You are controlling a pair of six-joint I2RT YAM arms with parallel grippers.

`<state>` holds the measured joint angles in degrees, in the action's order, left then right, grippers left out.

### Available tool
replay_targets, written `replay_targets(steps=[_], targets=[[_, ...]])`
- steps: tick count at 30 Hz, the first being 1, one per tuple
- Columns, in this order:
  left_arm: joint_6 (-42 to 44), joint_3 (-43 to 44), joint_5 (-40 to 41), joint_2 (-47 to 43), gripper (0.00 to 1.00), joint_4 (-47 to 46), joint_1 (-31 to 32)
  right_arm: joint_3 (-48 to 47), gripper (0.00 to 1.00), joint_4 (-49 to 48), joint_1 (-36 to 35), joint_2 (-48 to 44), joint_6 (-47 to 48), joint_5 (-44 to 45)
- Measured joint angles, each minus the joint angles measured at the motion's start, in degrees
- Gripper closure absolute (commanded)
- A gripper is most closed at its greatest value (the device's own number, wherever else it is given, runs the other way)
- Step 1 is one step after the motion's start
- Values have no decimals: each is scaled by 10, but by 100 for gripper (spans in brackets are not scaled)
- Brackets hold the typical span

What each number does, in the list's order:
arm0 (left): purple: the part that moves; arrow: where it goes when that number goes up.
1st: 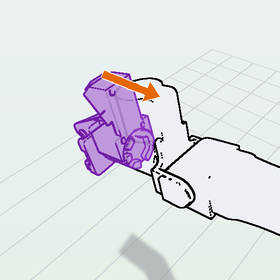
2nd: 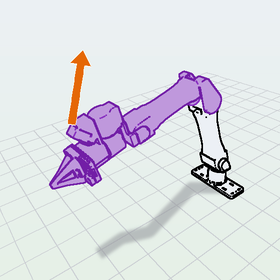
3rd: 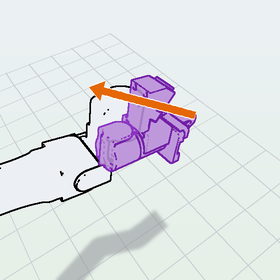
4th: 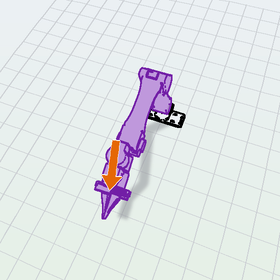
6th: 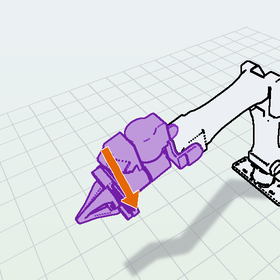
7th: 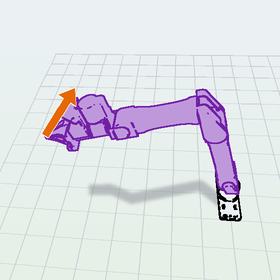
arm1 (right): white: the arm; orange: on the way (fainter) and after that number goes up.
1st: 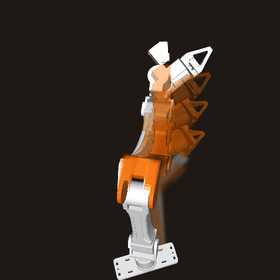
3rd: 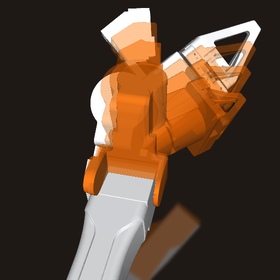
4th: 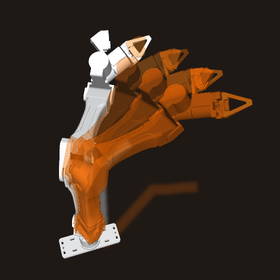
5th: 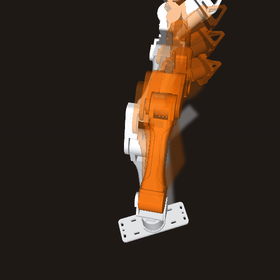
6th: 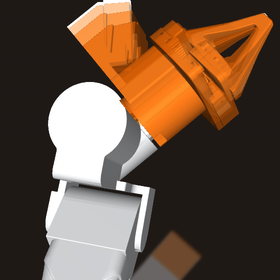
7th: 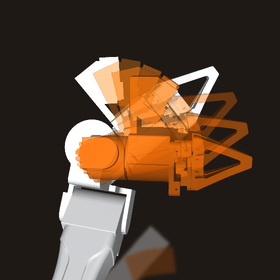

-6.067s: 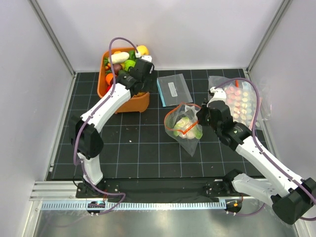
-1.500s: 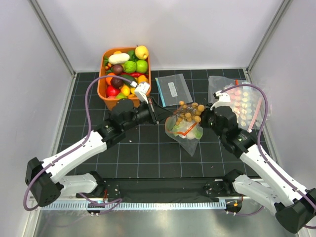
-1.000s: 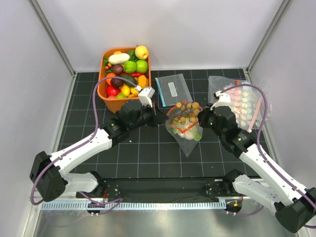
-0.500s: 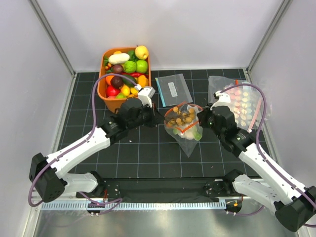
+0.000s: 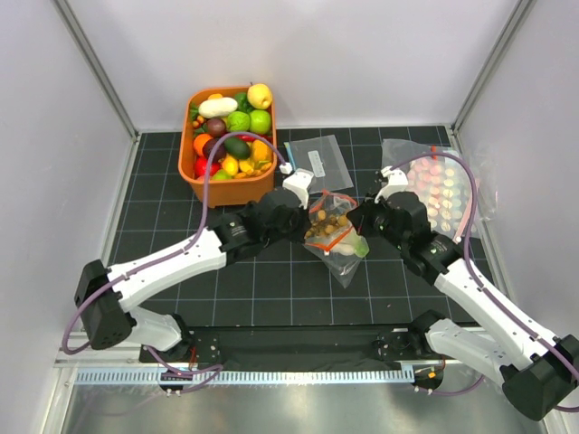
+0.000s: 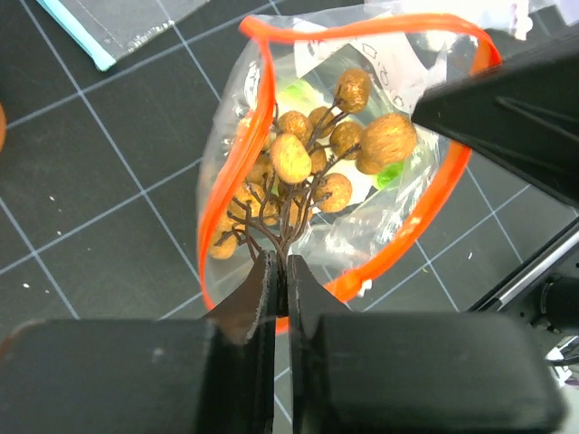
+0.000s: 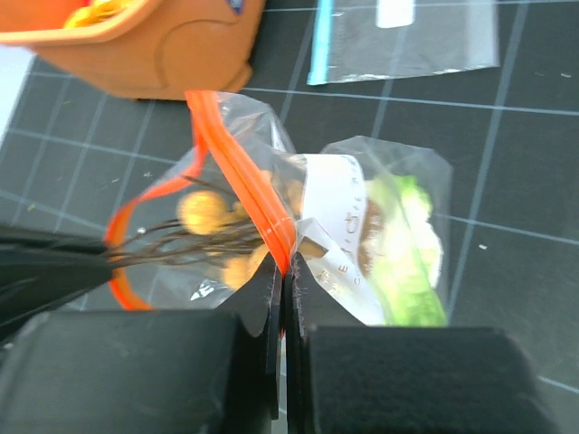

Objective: Place the food in the zip-top bag and seal the zipper
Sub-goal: Place the fake fruit in the zipper food storage bag.

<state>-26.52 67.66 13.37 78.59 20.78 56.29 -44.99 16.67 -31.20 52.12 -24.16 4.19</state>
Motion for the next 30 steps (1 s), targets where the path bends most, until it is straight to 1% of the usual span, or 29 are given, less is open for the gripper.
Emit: replay_targets(steps=[5,6,7,8,11,12,16,20,25,27,30], targets=[[16,34,-9,45,81,11,4,0,99,-17,0,-5,1,-43],[19,39,-12,51,66,12,5,0,99,-21,0,-8,1,-49],[26,45,-15,58,59,13,7,1,99,-25,0,-10,1,-56],[30,50,-20,63,42,14,10,1,99,-29,0,-13,1,-61],[42,69,-27,73,20,22,18,2,99,-34,0,-17,0,-67],[45,74,-29,73,19,24,21,2,99,-33,0,-18,0,-67],[49,75,-30,60,18,30,29,3,99,-31,0,-24,-3,-37],[50,58,-23,14,18,40,29,3,99,-26,0,-24,-8,-7],[40,51,32,-57,18,65,29,3,99,-23,0,-24,-16,13],[33,53,53,-64,19,83,29,3,99,-22,0,-24,-17,21],[25,69,61,-39,21,119,29,3,99,-19,0,-24,-19,29]])
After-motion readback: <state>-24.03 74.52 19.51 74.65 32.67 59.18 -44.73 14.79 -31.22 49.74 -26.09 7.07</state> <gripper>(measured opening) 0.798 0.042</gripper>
